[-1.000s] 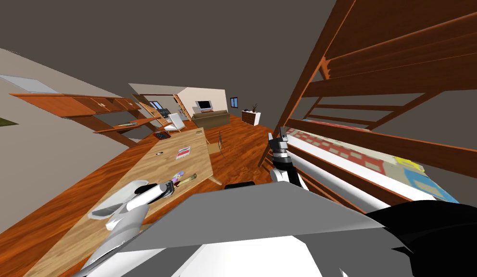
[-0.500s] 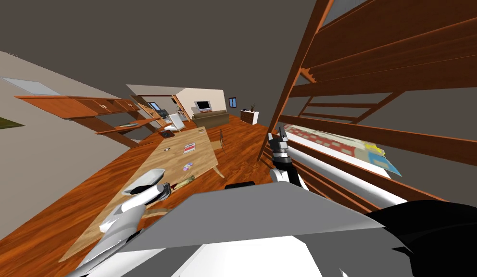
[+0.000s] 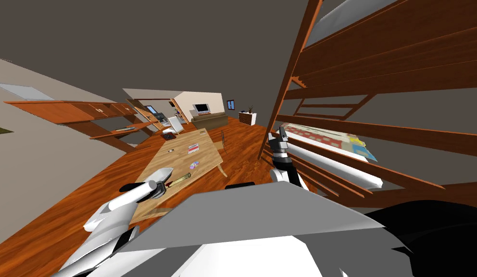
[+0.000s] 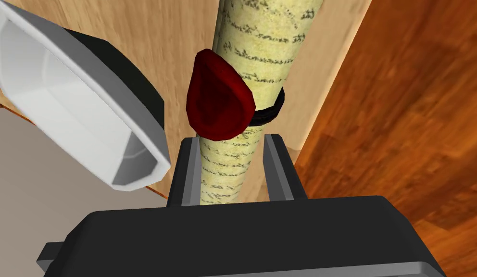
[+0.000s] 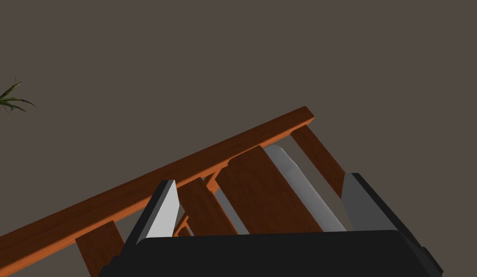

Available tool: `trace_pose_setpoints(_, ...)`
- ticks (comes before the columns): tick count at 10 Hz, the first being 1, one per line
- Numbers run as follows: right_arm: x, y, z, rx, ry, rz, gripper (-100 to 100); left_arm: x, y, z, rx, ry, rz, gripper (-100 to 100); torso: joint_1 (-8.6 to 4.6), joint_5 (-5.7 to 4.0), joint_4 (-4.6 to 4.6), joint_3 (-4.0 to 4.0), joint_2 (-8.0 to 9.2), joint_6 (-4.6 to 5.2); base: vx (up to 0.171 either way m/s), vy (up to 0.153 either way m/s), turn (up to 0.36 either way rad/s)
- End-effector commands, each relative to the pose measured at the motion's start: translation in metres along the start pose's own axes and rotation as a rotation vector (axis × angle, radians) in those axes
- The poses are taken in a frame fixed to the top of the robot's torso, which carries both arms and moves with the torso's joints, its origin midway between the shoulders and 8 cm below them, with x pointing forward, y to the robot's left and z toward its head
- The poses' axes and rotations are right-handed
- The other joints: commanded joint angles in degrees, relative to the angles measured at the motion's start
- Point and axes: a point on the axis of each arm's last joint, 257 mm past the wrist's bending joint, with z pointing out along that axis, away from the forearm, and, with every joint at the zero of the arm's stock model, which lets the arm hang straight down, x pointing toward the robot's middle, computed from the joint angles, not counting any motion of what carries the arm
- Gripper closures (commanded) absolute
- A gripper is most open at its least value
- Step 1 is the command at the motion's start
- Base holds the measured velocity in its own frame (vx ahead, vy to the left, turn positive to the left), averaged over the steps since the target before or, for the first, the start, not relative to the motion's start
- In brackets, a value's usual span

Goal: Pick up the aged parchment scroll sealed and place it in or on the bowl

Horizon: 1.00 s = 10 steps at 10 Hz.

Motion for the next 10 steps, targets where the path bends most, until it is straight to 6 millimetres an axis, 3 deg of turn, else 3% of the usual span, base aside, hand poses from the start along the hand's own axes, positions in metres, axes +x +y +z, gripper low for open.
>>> trace_pose_setpoints(1,0.000,0.000,0.000,0.000,0.000,0.000,0,-0.005,-0.007,-0.007,-0.001,-0.002,-0.024,100,0.00,0.00,0.00,0.00,0.00,0.00,-0.077,0.187,-0.094)
trace_pose_setpoints(7,0.000,0.000,0.000,0.000,0.000,0.000,0,-0.029,-0.027,-0.027,-0.021,-0.017,-0.102,100,-0.11,-0.03,-0.02,-0.07,-0.13,0.01,-0.025,0.192,-0.125)
trace_pose_setpoints(10,0.000,0.000,0.000,0.000,0.000,0.000,0,-0.045,-0.036,-0.041,-0.037,-0.028,-0.151,100,0.14,-0.02,-0.04,-0.17,-0.34,0.07,0.016,0.264,-0.188)
